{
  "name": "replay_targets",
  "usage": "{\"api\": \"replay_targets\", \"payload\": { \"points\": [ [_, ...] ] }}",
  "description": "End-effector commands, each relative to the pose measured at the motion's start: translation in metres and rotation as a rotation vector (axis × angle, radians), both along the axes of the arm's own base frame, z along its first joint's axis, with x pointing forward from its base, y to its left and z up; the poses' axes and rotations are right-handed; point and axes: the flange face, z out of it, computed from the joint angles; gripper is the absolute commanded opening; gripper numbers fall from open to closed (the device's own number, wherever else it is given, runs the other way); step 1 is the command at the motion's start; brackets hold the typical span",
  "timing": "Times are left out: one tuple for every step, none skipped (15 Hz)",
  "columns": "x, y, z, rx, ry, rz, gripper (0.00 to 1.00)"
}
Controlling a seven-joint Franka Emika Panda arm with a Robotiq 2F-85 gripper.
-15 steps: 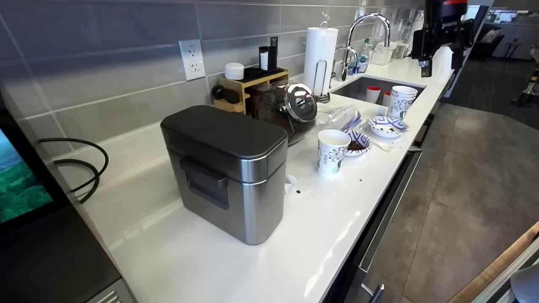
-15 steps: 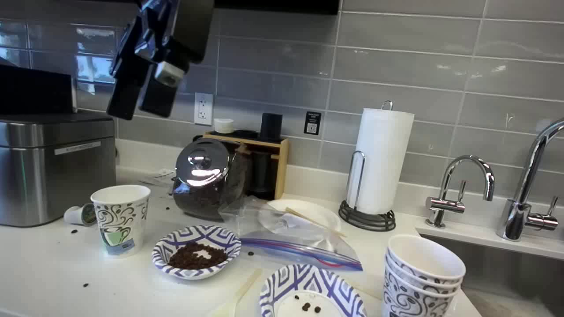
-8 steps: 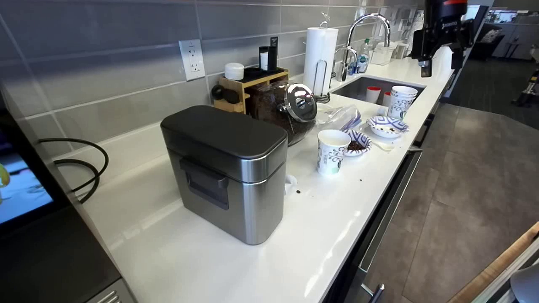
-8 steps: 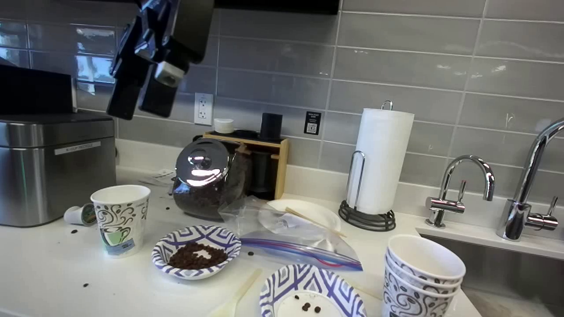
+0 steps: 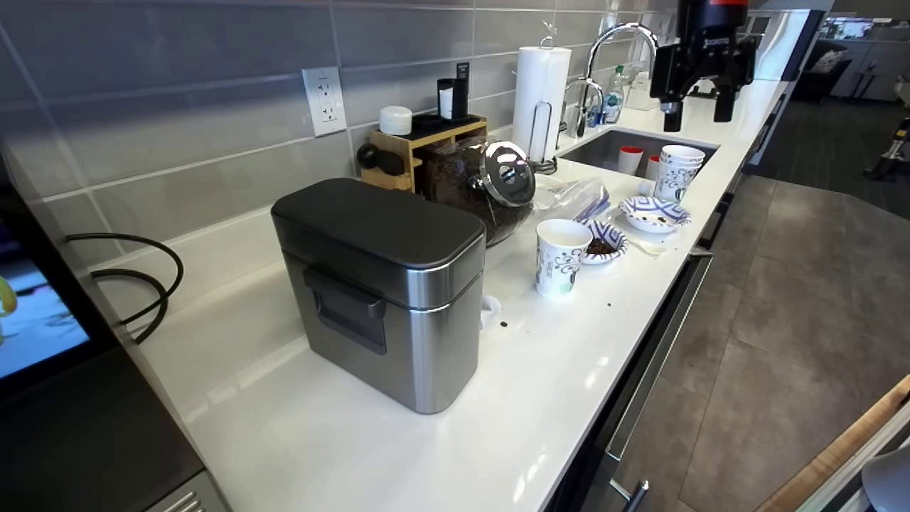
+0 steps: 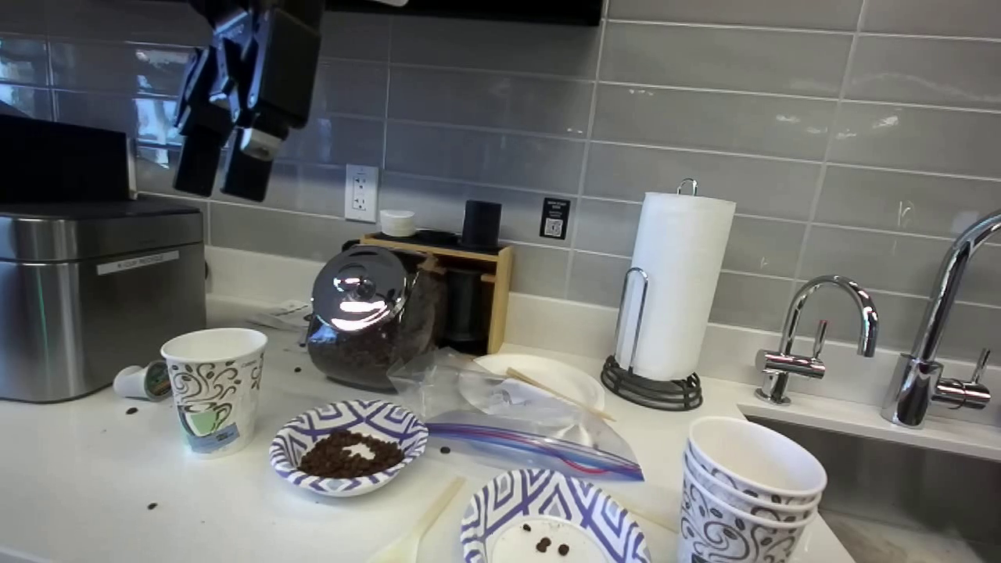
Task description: Open the lid on the bin and put a k-cup into it then close it
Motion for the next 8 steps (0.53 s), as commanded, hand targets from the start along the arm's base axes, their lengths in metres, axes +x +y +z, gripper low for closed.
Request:
{"api": "replay_targets", "payload": {
  "points": [
    [0.001, 0.038, 0.003, 0.073, -0.100, 0.041, 1.00],
    [0.003, 0.047, 0.003, 0.096, -0.117, 0.067, 1.00],
    [0.003, 0.056, 0.003, 0.115, -0.137, 0.093, 1.00],
    [0.004, 0.065, 0.002, 0.134, -0.152, 0.122, 1.00],
    [0.004, 0.073, 0.002, 0.141, -0.157, 0.152, 1.00],
    [0.007, 0.062, 0.007, 0.105, -0.139, 0.112, 1.00],
    [0.007, 0.069, 0.007, 0.112, -0.146, 0.130, 1.00],
    [0.006, 0.072, 0.007, 0.115, -0.148, 0.139, 1.00]
  ]
}}
